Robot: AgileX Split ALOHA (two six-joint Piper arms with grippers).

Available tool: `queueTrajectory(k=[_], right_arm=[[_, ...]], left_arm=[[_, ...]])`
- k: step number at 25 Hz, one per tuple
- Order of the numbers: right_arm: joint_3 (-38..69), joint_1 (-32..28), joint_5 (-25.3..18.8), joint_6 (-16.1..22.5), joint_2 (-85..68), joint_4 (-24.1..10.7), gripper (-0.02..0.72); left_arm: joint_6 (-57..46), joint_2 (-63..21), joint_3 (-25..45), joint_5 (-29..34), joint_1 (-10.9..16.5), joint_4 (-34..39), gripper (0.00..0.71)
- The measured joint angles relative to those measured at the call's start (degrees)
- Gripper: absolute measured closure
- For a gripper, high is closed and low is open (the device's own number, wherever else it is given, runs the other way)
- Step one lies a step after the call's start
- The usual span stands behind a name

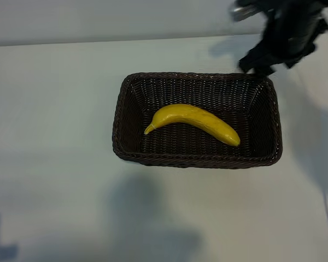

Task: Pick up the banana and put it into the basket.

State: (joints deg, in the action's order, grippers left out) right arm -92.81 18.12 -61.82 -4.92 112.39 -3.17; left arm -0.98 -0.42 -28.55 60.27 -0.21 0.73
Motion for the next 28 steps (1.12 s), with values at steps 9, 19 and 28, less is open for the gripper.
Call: queueTrajectory(k=[9, 19, 28], right_arm=[[0.0, -14.3, -0.4, 9.1, 0.0, 0.9, 0.096], [0.0, -19.1, -7.5, 2.7, 0.0, 6.5, 0.098], [8.7, -19.1, -7.5, 1.6, -10.2, 3.2, 0.098]], left_arm=[[0.0, 0.0, 0.0, 0.0, 0.0, 0.0, 0.141], [0.0, 0.0, 0.0, 0.0, 0.0, 0.0, 0.141], [0.0, 0.0, 0.0, 0.0, 0.0, -0.7, 0.141]])
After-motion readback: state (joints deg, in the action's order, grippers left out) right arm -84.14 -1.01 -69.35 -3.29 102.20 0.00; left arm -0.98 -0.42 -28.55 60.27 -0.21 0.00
